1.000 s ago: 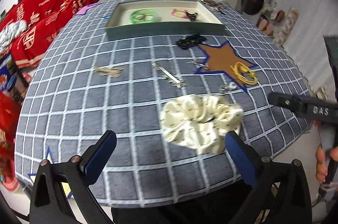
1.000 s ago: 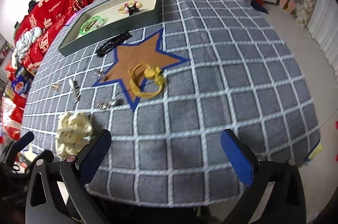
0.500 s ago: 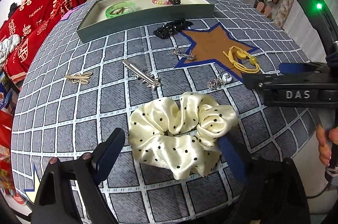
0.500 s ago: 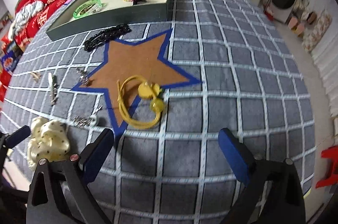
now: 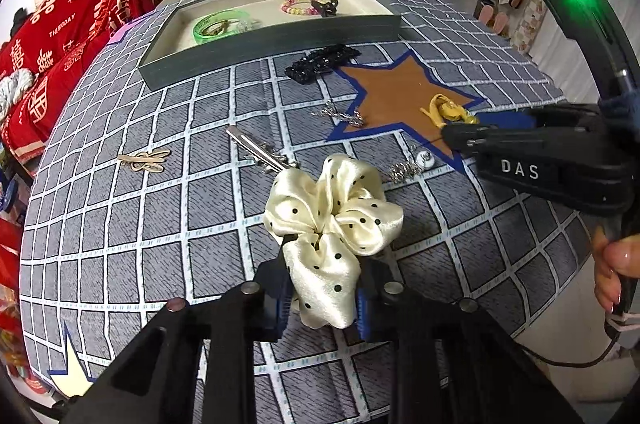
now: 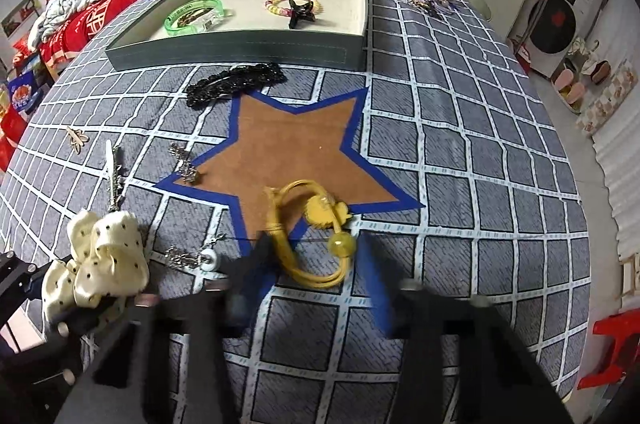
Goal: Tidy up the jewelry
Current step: 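Grasp the cream polka-dot scrunchie with the left tool while the right tool grasps the yellow cord hair tie, then carry the scrunchie with the left tool while the right tool carries the hair tie into the tray, then lower both items into the tray and open both tools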
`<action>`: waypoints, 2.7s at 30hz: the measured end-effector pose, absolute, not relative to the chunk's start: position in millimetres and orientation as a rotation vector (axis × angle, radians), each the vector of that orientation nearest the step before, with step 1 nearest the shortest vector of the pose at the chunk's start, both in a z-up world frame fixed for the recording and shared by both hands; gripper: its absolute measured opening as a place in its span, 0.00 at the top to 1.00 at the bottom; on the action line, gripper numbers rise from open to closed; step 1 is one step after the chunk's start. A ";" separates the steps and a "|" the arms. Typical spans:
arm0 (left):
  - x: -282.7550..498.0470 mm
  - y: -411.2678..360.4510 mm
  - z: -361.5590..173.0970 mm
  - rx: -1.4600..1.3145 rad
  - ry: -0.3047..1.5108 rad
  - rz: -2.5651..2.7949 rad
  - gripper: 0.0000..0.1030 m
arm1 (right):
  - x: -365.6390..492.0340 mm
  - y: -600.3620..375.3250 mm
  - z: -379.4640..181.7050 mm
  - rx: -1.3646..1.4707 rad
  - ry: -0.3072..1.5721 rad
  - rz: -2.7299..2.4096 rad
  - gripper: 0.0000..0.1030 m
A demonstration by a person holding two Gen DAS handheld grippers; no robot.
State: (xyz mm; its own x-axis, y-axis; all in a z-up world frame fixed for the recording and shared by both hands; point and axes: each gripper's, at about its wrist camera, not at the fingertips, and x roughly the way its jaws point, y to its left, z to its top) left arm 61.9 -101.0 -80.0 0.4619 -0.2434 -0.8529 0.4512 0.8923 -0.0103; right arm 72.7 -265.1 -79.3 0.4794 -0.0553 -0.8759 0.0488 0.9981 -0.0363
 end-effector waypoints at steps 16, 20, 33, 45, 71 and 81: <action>64.8 -69.5 -46.8 0.161 0.941 -0.440 0.73 | 53.1 -295.0 -62.6 0.198 1.048 -0.060 0.85; 69.1 -61.2 -36.9 0.156 0.927 -0.431 0.73 | 49.9 -298.6 -57.9 0.239 1.043 -0.045 0.84; 92.5 -41.8 -14.0 0.152 0.875 -0.395 0.73 | 56.3 -295.0 -32.2 0.299 1.002 0.002 0.85; 124.2 -41.5 4.6 0.159 0.836 -0.393 0.73 | 80.8 -283.4 -9.4 0.287 0.967 0.045 0.85; 291.0 -86.2 10.3 0.154 0.837 -0.347 0.73 | 226.6 -290.9 11.4 0.247 0.943 0.043 0.85; 363.0 -110.2 -32.3 0.178 0.909 -0.295 0.73 | 299.4 -297.1 -24.6 0.262 0.994 0.020 0.85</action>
